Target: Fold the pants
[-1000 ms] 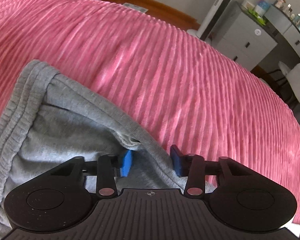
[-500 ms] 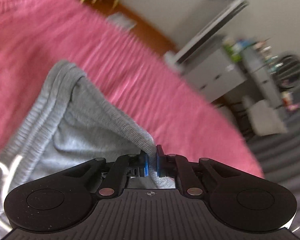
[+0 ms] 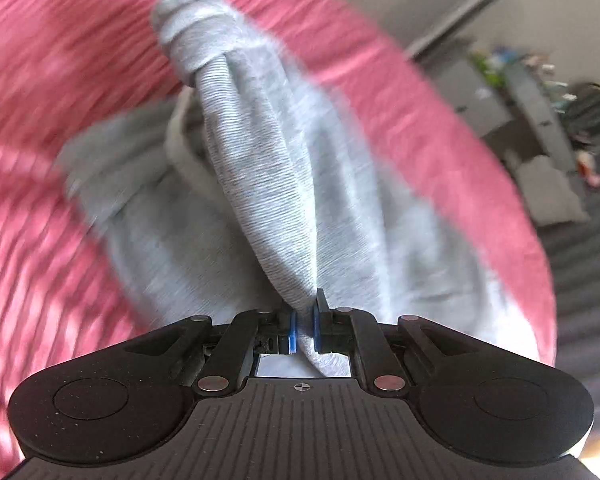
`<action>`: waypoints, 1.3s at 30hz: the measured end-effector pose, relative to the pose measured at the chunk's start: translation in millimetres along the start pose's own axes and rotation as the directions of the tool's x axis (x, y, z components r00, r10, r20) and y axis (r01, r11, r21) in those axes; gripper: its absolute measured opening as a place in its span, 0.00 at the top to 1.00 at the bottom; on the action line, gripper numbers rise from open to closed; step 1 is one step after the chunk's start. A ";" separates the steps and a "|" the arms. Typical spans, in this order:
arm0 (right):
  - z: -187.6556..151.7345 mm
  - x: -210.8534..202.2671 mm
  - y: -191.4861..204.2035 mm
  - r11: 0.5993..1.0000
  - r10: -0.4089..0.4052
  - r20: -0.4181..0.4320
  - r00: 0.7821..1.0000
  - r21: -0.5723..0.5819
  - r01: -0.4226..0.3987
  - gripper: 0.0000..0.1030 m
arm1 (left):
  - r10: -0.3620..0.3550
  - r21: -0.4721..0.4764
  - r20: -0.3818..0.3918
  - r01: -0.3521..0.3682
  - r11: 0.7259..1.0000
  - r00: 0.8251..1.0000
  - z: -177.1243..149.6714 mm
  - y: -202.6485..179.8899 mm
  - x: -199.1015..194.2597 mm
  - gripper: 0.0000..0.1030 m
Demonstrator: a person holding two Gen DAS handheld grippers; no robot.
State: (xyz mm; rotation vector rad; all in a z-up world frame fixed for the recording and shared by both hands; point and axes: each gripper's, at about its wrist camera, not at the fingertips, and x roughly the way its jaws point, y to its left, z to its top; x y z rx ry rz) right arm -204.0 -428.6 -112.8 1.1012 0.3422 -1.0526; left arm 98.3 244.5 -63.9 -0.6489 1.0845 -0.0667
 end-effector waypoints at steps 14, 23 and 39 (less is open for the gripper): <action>11.0 -0.4 29.4 0.993 0.024 -0.066 0.998 -0.111 -0.031 0.94 | -0.020 -0.027 0.076 0.022 0.999 0.997 6.2 -3.1 -4.1 0.90; 33.8 -59.5 18.6 0.971 0.234 0.052 0.971 0.030 -0.236 0.95 | -0.036 0.044 0.138 0.030 0.999 0.990 -14.5 -16.5 -56.6 0.89; 4.6 -76.1 55.2 0.957 0.100 0.042 0.994 -0.276 -0.084 0.77 | 0.166 0.153 0.365 -0.235 0.960 0.916 -34.6 -94.7 -77.2 0.07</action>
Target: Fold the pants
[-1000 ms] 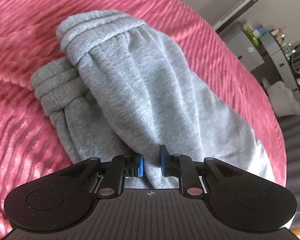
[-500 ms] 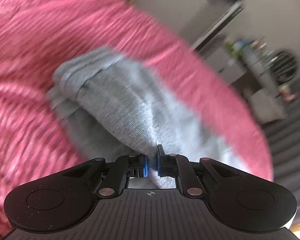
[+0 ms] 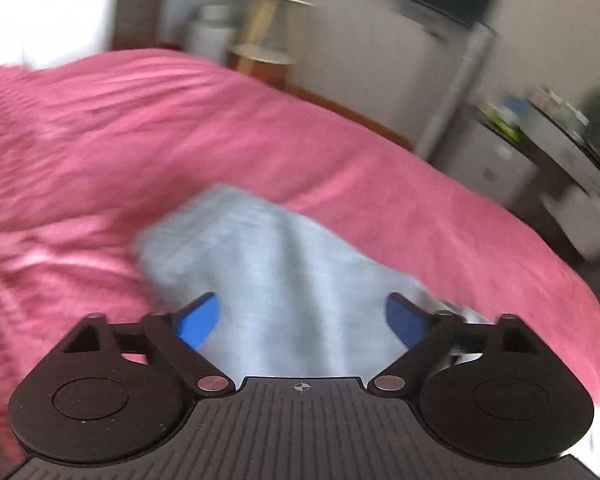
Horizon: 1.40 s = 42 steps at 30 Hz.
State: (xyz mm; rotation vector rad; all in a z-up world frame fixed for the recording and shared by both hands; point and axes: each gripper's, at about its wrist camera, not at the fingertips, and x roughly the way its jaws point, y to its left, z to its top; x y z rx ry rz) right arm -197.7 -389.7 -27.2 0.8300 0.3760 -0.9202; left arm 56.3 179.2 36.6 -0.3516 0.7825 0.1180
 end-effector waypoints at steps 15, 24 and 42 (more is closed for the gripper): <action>-73.9 36.4 98.7 0.855 0.102 -0.235 0.967 -0.475 -0.206 0.58 | -0.071 0.255 -0.191 0.119 0.960 0.979 -46.8 -83.2 83.2 0.20; -109.9 72.5 143.6 0.695 0.021 -0.184 0.983 -0.704 -0.147 0.48 | -0.093 0.324 -0.191 0.152 0.934 0.977 -48.6 -136.2 132.7 0.33; 16.9 148.5 112.8 0.726 -0.177 -0.019 0.984 -0.678 0.117 0.35 | -0.009 0.347 -0.033 0.020 0.937 0.999 -24.9 -119.5 167.0 0.30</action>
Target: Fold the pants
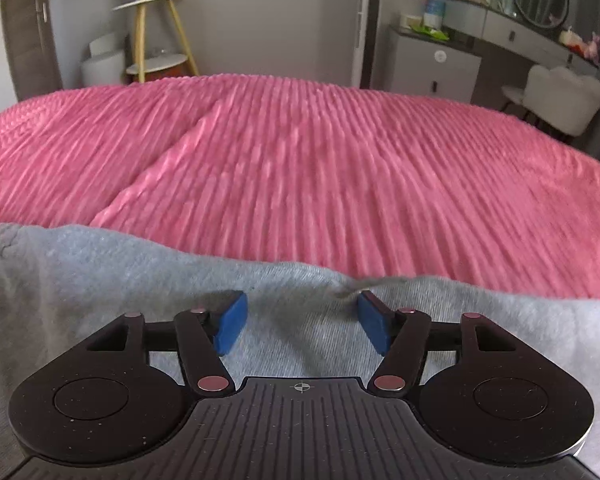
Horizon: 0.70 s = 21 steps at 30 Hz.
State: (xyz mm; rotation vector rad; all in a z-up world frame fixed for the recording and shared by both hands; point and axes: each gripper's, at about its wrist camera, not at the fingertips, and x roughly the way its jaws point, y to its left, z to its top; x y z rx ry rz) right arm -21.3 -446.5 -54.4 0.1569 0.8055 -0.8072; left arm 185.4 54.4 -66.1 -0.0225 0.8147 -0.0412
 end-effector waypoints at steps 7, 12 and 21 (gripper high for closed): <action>-22.9 19.7 12.5 0.999 -0.034 -0.024 0.999 0.005 0.034 0.07 | 0.116 -0.063 -0.003 -0.116 0.991 0.993 11.2 39.4 -6.8 0.27; -16.2 -9.4 58.3 0.997 0.044 0.057 0.997 -0.069 -0.040 0.19 | 0.051 -0.166 -0.149 -0.076 0.983 0.987 7.7 61.9 -17.8 0.28; -1.1 -97.9 236.5 0.719 0.661 -0.065 0.748 -0.229 -0.656 0.19 | 0.288 -0.227 -0.229 -0.339 0.913 0.930 -36.1 85.2 -76.8 0.14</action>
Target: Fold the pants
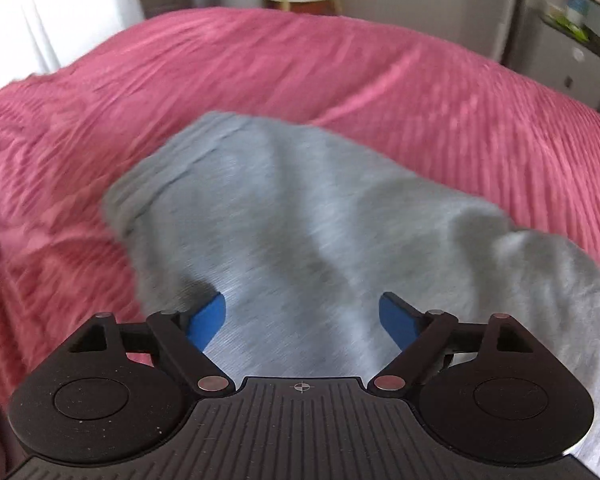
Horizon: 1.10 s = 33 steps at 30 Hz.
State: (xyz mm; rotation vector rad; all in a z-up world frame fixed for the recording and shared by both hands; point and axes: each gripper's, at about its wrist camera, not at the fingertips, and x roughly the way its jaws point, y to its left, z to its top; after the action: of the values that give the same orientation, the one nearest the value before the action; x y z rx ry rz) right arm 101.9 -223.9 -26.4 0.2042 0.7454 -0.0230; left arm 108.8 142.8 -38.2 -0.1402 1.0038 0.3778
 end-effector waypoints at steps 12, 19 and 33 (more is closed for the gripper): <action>18.9 104.6 128.8 0.977 0.177 -0.346 0.921 -0.052 -0.207 0.57 | -0.197 -0.047 0.055 0.200 0.979 0.979 11.4 40.7 -8.0 0.14; 24.9 116.4 136.8 0.977 0.168 -0.398 0.902 -0.056 -0.206 0.59 | -0.301 -0.088 0.043 0.303 0.949 0.953 19.7 56.3 1.7 0.14; 25.4 150.2 139.6 0.936 0.351 -0.537 0.767 0.195 -0.292 0.58 | -0.274 -0.195 0.038 0.276 0.941 0.961 24.7 77.9 16.2 0.13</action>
State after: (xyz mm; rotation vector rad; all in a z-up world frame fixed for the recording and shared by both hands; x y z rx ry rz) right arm 242.4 -84.2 -85.1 0.4469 1.3004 0.3472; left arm 107.3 226.0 -34.2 -0.4545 0.9199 0.2210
